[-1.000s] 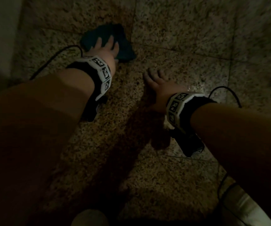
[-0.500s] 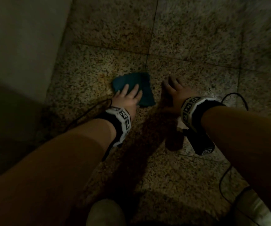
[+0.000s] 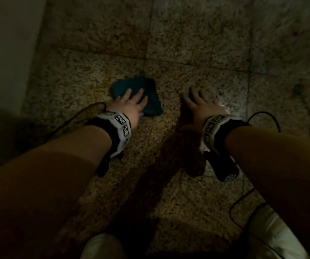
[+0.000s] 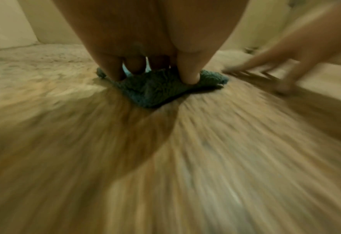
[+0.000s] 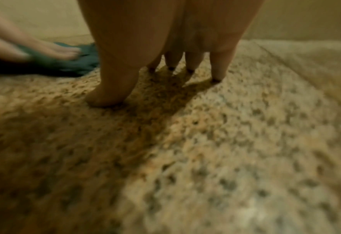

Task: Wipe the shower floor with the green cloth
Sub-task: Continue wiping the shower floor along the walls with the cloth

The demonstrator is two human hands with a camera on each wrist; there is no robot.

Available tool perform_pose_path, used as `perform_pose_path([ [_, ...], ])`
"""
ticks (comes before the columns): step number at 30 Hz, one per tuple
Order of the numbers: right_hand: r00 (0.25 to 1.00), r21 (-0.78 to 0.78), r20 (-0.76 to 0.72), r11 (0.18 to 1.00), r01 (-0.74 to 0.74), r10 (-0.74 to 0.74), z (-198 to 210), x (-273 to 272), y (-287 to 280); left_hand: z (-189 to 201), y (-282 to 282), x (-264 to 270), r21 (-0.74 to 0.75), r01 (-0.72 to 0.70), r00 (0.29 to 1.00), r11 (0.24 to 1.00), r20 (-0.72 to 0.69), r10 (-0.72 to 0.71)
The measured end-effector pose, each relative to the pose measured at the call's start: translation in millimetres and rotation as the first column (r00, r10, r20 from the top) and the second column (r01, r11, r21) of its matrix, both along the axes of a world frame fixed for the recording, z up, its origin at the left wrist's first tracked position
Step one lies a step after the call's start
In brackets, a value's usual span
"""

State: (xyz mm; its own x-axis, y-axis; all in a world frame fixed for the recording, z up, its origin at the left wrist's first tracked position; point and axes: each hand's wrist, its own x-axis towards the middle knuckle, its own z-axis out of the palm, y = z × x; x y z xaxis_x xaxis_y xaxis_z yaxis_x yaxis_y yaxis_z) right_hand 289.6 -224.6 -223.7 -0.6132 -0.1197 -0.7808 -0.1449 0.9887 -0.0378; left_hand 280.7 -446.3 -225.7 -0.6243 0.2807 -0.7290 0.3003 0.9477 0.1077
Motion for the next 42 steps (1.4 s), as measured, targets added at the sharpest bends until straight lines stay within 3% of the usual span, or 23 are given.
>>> perform_pose_path([
  [7,0.997,0.004,0.056,0.999,0.049,-0.049,-2.1,-2.8,-3.6,-7.6,31.2,-68.9,0.030,-0.035,0.997,0.999,-0.061,0.037],
  [12,0.995,0.005,0.073,0.998,0.064,-0.064,0.5,-4.5,-5.2,-5.2,41.4,-82.2,0.024,-0.040,0.997,0.999,-0.063,0.041],
  [20,1.000,0.000,0.011,1.000,0.005,-0.005,8.2,-0.2,1.7,7.0,39.4,-9.3,-0.023,0.069,0.996,0.997,-0.052,-0.070],
  [24,0.997,0.124,0.052,0.991,-0.057,0.051,18.7,9.4,22.1,5.1,36.3,39.3,0.017,0.169,0.985,0.985,-0.047,-0.169],
  [28,0.995,0.156,0.064,0.984,-0.092,0.083,12.5,15.3,30.3,1.0,33.4,50.1,0.024,0.204,0.977,0.979,-0.068,-0.202],
  [34,0.994,0.142,0.074,0.986,-0.090,0.080,9.4,14.7,35.6,0.6,43.8,29.5,0.013,0.213,0.976,0.977,-0.045,-0.212],
  [42,0.990,0.067,0.122,0.994,-0.081,0.073,7.6,11.4,41.5,-3.5,95.4,-42.8,-0.070,0.153,0.988,0.986,-0.023,-0.155],
])
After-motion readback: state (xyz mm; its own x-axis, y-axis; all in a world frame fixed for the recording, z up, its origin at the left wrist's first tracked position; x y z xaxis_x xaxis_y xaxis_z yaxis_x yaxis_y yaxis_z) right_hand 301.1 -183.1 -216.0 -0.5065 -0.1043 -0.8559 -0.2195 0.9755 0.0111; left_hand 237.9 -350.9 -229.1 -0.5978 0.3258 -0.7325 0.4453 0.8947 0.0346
